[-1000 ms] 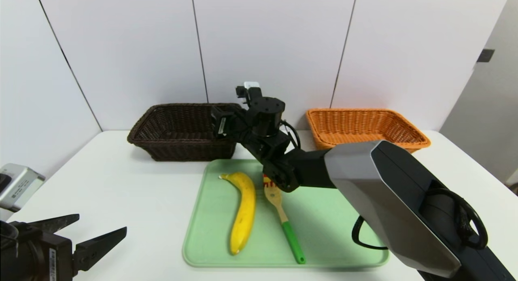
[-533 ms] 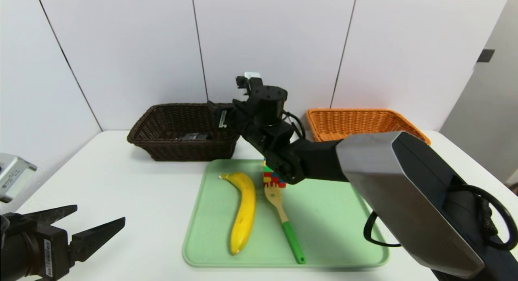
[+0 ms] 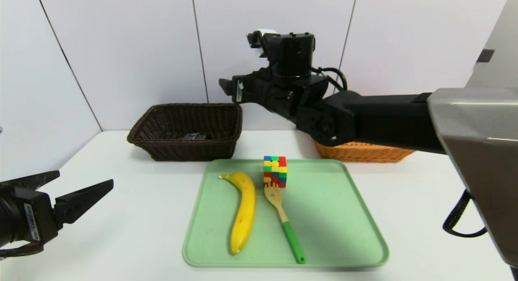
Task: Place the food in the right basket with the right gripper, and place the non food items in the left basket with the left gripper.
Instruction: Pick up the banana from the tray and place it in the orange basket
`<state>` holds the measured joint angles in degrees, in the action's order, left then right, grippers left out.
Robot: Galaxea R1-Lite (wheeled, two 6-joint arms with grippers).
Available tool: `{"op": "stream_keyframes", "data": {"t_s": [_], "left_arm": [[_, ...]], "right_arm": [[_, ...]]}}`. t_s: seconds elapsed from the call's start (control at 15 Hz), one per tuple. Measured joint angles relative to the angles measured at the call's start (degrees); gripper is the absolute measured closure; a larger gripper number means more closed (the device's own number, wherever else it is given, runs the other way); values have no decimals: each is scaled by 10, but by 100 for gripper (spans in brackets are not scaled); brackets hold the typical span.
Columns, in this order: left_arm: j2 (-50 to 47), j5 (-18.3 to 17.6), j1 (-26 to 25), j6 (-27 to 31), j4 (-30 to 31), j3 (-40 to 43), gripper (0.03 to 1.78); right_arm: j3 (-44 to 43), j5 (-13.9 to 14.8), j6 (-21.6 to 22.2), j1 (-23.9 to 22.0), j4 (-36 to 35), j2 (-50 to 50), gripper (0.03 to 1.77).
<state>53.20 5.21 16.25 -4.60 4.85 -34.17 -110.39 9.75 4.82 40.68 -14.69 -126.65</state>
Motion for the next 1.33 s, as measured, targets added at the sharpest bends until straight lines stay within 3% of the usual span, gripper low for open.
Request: {"op": "stream_keyframes", "data": {"t_s": [0.13,0.33,0.6,0.87,1.07,1.2,1.33], "left_arm": [[0,-2,5,0,-13,-29,12],[-2,-9,23,-6,-100,-109,12],[-14,-20,42,-10,-220,-186,12],[-51,-33,44,-17,-287,-188,12],[-95,-49,44,-26,-332,-178,12],[-121,-49,44,-26,-340,-155,12],[-144,-50,44,-26,-342,-135,12]], "right_arm": [[25,2,-23,-4,10,37,20],[60,4,-28,-3,55,109,17],[91,32,9,-2,234,230,13],[64,85,111,13,453,294,12],[4,90,221,58,610,294,11],[-11,90,295,89,671,279,11],[-15,90,315,109,683,260,11]]}}
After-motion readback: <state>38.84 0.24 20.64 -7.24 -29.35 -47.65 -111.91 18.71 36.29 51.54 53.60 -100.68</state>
